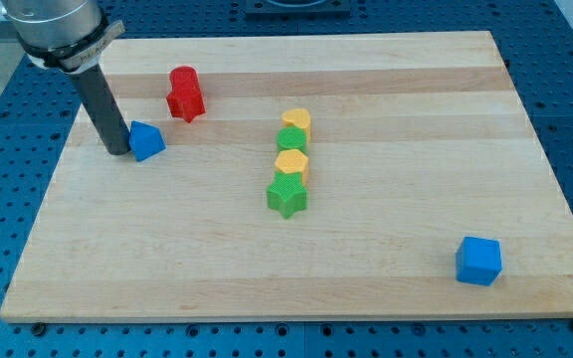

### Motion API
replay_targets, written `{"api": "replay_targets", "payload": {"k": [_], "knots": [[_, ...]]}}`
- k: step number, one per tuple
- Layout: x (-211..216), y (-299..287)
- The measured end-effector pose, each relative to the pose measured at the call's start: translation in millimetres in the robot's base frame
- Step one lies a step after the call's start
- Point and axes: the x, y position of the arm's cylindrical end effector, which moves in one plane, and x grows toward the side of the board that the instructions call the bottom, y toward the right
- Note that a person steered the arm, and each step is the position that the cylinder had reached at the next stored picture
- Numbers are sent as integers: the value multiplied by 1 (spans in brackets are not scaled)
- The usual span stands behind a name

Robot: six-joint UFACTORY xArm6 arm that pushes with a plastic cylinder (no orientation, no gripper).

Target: Keep the blue triangle at the bottom of the red star

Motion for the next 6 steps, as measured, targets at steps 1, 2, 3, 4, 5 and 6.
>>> {"api": "replay_targets", "payload": {"k": [1, 2, 3, 4, 5, 6], "knots": [[17, -2], [34, -1], [27, 13], [-2, 20], [-18, 26], [-20, 26]]}}
